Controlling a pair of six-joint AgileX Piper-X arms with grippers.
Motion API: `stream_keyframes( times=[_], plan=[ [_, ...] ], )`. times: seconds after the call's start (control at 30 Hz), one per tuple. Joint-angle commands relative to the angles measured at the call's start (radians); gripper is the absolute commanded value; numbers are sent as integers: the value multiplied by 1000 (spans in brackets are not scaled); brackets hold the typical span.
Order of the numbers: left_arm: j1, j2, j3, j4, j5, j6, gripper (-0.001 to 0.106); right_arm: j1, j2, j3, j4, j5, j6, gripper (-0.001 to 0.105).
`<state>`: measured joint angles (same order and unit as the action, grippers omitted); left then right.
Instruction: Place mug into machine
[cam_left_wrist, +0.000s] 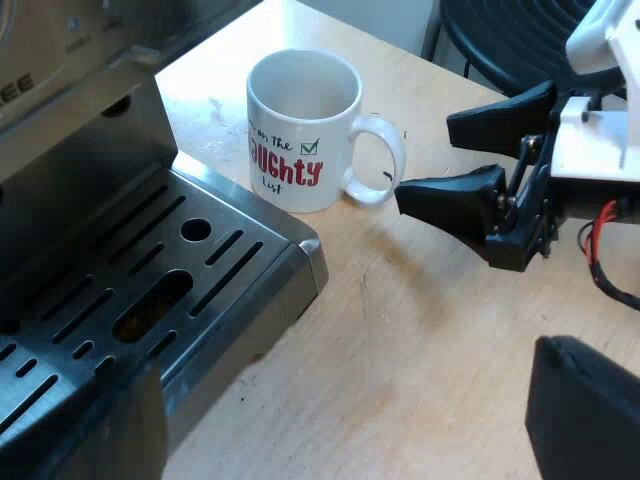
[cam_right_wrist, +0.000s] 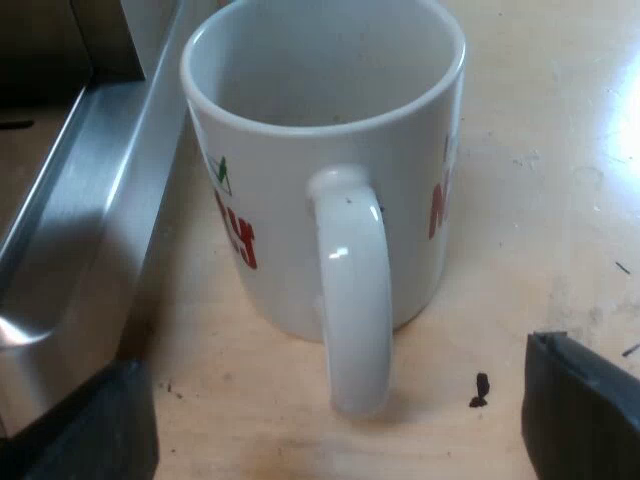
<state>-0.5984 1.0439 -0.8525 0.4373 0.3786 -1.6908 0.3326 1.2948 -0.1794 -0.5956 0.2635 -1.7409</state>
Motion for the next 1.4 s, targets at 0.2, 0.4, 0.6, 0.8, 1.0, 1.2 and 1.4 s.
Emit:
stream_keyframes(
  times=[0.2, 0.4, 0.6, 0.8, 1.0, 1.2, 1.4],
  plan=[
    [-4, -3, -6, -23, 20, -2, 75, -3, 89, -16, -90, 2, 31, 77],
    [-4, -3, -6, -23, 20, -2, 75, -16, 124, -59, -89, -15, -2, 77],
    [-4, -3, -6, -23, 21, -2, 75, -109, 141, -93, -87, -113, 2, 77],
    [-4, -3, -6, -25, 21, -2, 75, -143, 166, -116, -80, -156, -35, 77],
    [-4, -3, -6, -26, 21, -2, 75, -143, 217, -158, -80, -173, -36, 77],
    [-4, -3, -6, -26, 21, -2, 75, -143, 240, -180, -75, -172, -36, 77],
    [-4, -3, -6, -26, 21, -2, 75, -143, 264, -180, -72, -172, -25, 60]
  ],
)
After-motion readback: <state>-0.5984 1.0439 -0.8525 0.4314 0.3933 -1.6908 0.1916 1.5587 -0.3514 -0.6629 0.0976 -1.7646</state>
